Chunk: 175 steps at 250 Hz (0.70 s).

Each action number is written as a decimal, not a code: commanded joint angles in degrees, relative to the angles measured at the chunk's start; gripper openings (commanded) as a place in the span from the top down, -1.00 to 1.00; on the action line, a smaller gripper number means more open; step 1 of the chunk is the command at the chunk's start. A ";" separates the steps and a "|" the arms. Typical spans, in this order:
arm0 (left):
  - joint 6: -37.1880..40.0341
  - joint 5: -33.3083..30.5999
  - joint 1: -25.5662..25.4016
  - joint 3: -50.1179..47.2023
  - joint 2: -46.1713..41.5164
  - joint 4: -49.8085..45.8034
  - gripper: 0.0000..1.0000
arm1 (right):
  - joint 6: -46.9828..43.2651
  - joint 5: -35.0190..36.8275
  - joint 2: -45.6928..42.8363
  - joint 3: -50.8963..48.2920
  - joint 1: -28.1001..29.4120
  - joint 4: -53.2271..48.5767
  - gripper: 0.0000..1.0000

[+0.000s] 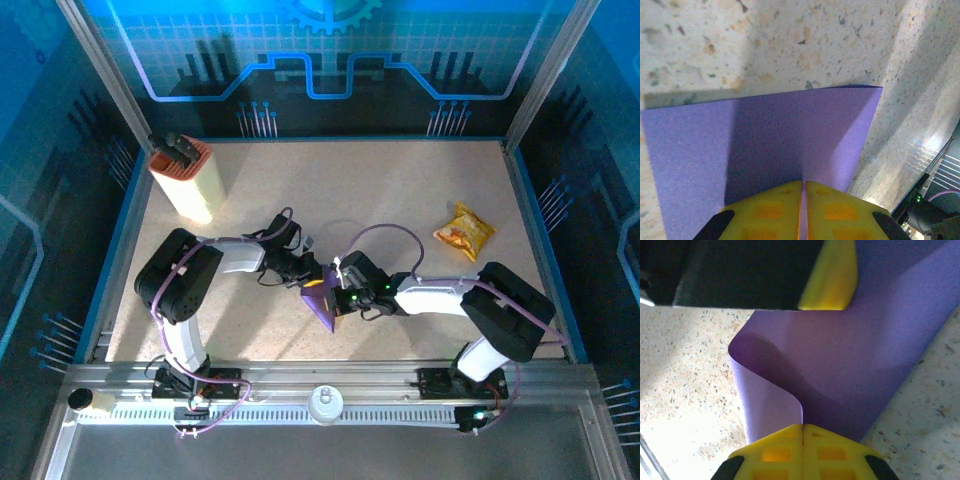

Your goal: Fold a paper plane with a square sheet of paper (pick it up from the middle)

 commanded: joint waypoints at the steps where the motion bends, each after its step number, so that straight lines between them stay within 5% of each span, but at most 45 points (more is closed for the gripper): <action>1: -0.21 -0.86 -0.38 -1.15 -1.08 -2.89 0.75 | 0.59 2.04 -1.38 0.43 -0.56 -2.13 0.99; 175: -0.87 -0.48 -0.38 -1.36 -1.21 -1.98 0.75 | 0.24 2.64 -1.03 1.79 -0.72 -3.35 0.99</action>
